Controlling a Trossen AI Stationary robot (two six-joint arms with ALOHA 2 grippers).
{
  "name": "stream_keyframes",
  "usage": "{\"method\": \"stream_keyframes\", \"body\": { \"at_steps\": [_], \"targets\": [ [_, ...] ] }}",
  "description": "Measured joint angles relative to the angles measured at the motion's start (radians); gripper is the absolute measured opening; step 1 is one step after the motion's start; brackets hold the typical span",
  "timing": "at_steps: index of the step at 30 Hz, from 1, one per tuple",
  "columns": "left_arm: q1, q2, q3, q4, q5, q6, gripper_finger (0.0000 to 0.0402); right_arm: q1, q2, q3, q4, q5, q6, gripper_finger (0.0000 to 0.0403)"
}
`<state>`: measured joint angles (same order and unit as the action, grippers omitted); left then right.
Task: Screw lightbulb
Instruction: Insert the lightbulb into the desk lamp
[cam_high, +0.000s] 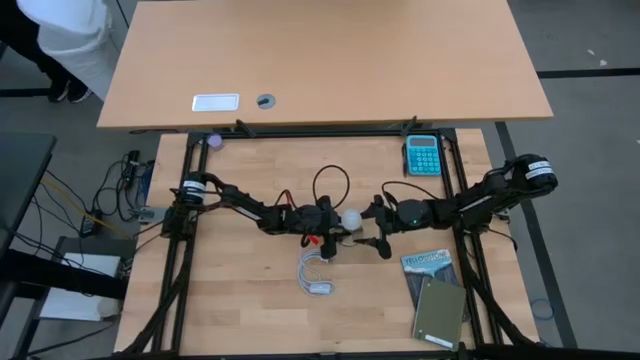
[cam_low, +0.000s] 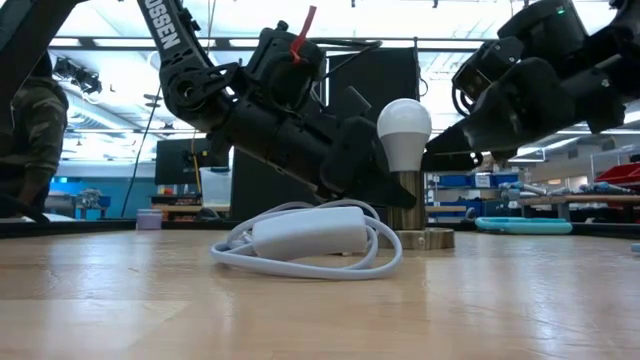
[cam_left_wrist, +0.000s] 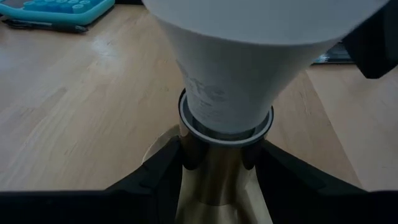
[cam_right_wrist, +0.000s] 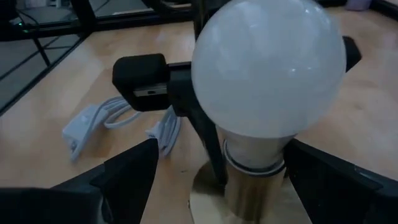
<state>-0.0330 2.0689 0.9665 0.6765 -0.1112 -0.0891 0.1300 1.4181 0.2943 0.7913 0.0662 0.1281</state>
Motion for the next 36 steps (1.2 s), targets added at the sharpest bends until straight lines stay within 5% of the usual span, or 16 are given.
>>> {"method": "stream_keyframes", "body": {
  "at_steps": [13, 21, 31, 36],
  "targets": [
    [0.002, 0.000, 0.000, -0.005, -0.019, -0.008, 0.0188, 0.152, -0.108, 0.001, -0.093, -0.031, 0.124, 0.0344],
    [0.001, 0.000, -0.001, -0.006, -0.018, -0.006, 0.0188, 0.149, -0.101, -0.001, -0.216, 0.303, 0.104, 0.0344],
    [0.001, 0.000, -0.002, -0.005, -0.015, -0.004, 0.0188, 0.010, 0.009, 0.000, 0.001, 0.088, 0.018, 0.0344],
    [0.001, 0.000, -0.002, -0.005, -0.018, -0.002, 0.0188, 0.015, 0.036, 0.000, 0.041, 0.071, 0.010, 0.0345]
  ]
}}
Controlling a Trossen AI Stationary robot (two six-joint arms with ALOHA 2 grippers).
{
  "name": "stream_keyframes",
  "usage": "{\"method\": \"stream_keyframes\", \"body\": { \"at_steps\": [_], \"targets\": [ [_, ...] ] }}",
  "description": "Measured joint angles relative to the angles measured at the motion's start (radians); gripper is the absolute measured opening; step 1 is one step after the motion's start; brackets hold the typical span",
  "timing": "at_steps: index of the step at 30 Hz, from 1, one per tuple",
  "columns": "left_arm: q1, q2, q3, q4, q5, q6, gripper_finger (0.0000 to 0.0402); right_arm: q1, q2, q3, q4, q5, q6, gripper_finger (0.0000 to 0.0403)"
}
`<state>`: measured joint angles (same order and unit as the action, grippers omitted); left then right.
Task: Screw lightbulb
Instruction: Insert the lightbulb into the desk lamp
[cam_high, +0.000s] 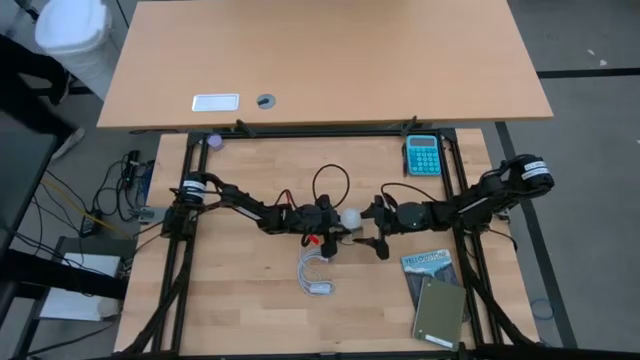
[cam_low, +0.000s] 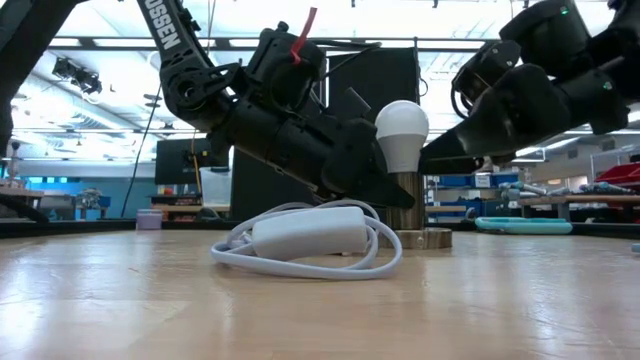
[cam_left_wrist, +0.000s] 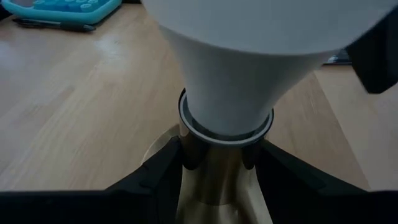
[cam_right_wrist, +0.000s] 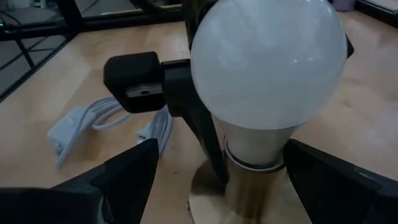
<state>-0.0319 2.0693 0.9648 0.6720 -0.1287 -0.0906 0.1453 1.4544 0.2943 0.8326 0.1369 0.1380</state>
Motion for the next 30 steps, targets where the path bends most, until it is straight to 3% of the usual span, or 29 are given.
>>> {"method": "stream_keyframes", "body": {
  "at_steps": [13, 18, 20, 25, 30],
  "targets": [
    [0.000, 0.001, 0.000, 0.000, -0.004, -0.001, 0.0188, 0.161, -0.048, 0.000, -0.046, -0.003, 0.129, 0.0345],
    [0.000, 0.001, 0.000, 0.000, -0.008, -0.003, 0.0188, 0.178, -0.050, 0.000, -0.132, 0.231, 0.109, 0.0337],
    [0.000, 0.001, 0.000, 0.001, -0.007, -0.003, 0.0188, 0.146, -0.050, 0.000, -0.138, 0.266, 0.094, 0.0328],
    [0.000, 0.001, 0.000, 0.001, -0.007, -0.003, 0.0188, 0.073, -0.050, 0.000, -0.074, 0.221, 0.021, 0.0306],
    [0.000, 0.001, 0.000, 0.001, -0.006, -0.003, 0.0188, 0.022, -0.050, 0.000, -0.054, 0.076, 0.011, 0.0296]
  ]
}}
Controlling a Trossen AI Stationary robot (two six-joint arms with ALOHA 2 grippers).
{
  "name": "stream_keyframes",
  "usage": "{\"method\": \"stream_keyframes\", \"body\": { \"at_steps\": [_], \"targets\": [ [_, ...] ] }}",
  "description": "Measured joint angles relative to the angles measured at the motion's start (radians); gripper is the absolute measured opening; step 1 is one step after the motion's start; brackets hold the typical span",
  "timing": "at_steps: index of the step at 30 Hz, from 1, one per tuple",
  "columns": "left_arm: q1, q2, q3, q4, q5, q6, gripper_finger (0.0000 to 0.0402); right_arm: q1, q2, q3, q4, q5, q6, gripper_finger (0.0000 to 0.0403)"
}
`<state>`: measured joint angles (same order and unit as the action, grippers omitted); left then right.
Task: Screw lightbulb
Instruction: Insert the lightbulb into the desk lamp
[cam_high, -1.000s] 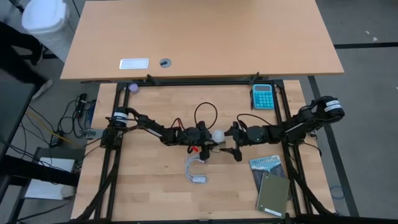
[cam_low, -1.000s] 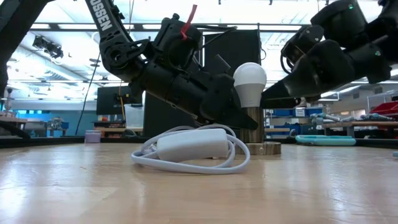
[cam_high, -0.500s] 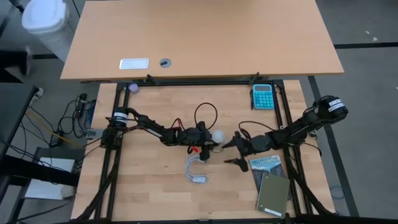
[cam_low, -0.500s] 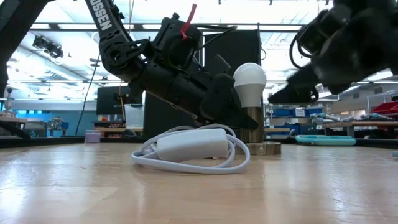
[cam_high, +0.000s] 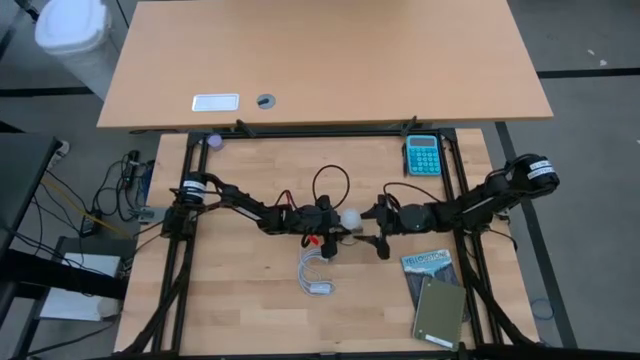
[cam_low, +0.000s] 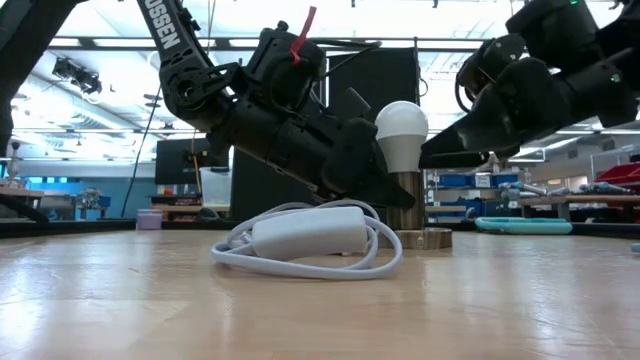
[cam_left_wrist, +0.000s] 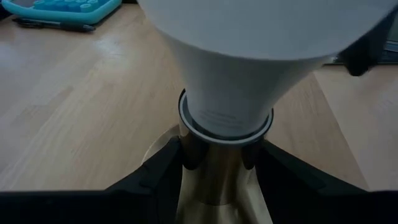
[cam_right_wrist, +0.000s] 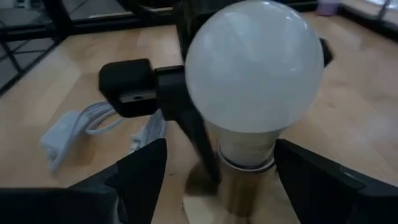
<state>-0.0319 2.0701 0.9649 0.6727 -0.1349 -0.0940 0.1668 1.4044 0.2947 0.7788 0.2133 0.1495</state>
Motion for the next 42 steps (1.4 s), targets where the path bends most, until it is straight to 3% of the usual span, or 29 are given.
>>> {"method": "stream_keyframes", "body": {
  "at_steps": [14, 18, 22, 25, 35, 42],
  "targets": [
    [0.000, -0.001, -0.001, -0.001, 0.025, 0.005, 0.0188, 0.046, 0.000, -0.001, 0.005, -0.081, 0.053, 0.0297],
    [0.007, 0.000, 0.000, 0.001, 0.004, -0.004, 0.0188, 0.096, 0.001, -0.001, 0.010, -0.207, 0.107, 0.0297],
    [0.007, 0.000, 0.000, -0.001, -0.007, -0.004, 0.0188, 0.121, 0.001, -0.001, -0.022, -0.216, 0.154, 0.0294],
    [0.006, 0.000, 0.000, -0.001, -0.006, -0.004, 0.0188, 0.119, 0.001, 0.000, -0.068, -0.183, 0.161, 0.0292],
    [0.006, 0.000, 0.000, -0.001, -0.002, -0.003, 0.0188, 0.086, 0.001, 0.000, -0.072, 0.159, 0.049, 0.0292],
    [0.006, 0.000, 0.000, -0.001, -0.001, -0.002, 0.0188, 0.032, 0.001, 0.000, 0.003, 0.131, -0.046, 0.0288]
  ]
}}
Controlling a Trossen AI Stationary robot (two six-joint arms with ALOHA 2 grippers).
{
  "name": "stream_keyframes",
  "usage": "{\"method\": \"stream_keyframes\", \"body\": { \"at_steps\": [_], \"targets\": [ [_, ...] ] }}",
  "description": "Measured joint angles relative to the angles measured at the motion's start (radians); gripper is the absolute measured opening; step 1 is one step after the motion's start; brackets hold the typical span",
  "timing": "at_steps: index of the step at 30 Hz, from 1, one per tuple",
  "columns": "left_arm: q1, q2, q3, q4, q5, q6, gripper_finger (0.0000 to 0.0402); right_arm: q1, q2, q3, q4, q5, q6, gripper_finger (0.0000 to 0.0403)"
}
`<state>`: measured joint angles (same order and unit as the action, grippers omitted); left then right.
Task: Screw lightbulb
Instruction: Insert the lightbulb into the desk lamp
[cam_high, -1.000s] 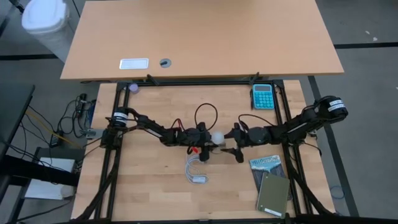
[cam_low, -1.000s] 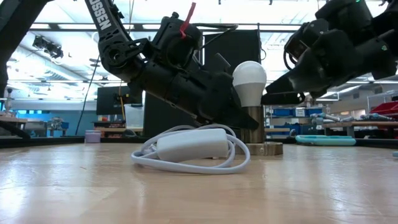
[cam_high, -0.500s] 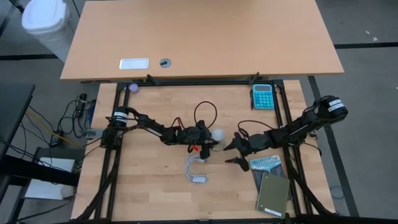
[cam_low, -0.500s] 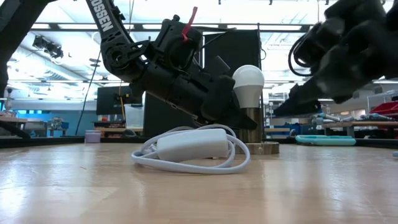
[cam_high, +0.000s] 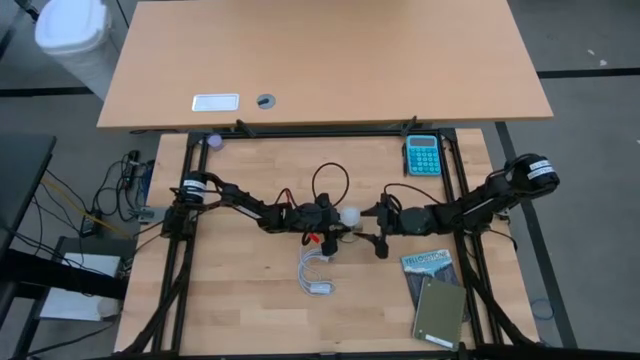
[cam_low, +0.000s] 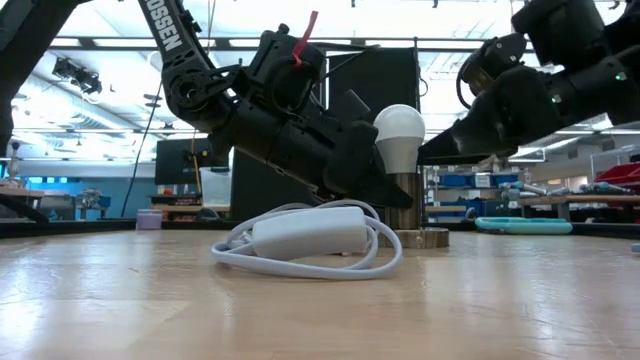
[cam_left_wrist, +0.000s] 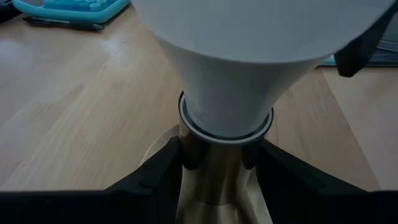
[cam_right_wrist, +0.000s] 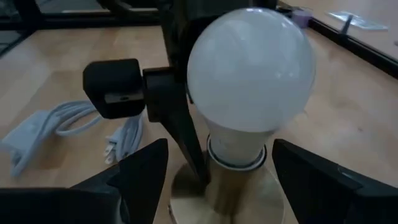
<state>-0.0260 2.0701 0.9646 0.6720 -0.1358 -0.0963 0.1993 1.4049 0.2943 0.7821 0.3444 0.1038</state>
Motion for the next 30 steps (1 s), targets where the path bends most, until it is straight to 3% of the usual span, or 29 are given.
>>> {"method": "stream_keyframes", "body": {
  "at_steps": [8, 18, 23, 26, 30],
  "targets": [
    [0.000, 0.000, 0.000, 0.000, 0.004, 0.003, 0.0188, -0.053, 0.000, 0.001, 0.014, -0.149, 0.008, 0.0288],
    [-0.003, -0.001, 0.000, -0.001, 0.026, 0.000, 0.0188, 0.036, 0.000, 0.001, -0.002, -0.153, 0.123, 0.0280],
    [0.001, 0.000, 0.001, -0.001, 0.000, -0.009, 0.0188, 0.093, 0.000, 0.002, -0.020, -0.238, 0.191, 0.0280],
    [0.001, 0.000, 0.000, -0.001, -0.004, -0.009, 0.0188, 0.118, 0.000, 0.003, -0.036, -0.195, 0.192, 0.0276],
    [0.001, 0.000, 0.000, -0.001, -0.001, -0.007, 0.0188, 0.113, 0.000, 0.003, -0.072, 0.010, 0.186, 0.0271]
  ]
}}
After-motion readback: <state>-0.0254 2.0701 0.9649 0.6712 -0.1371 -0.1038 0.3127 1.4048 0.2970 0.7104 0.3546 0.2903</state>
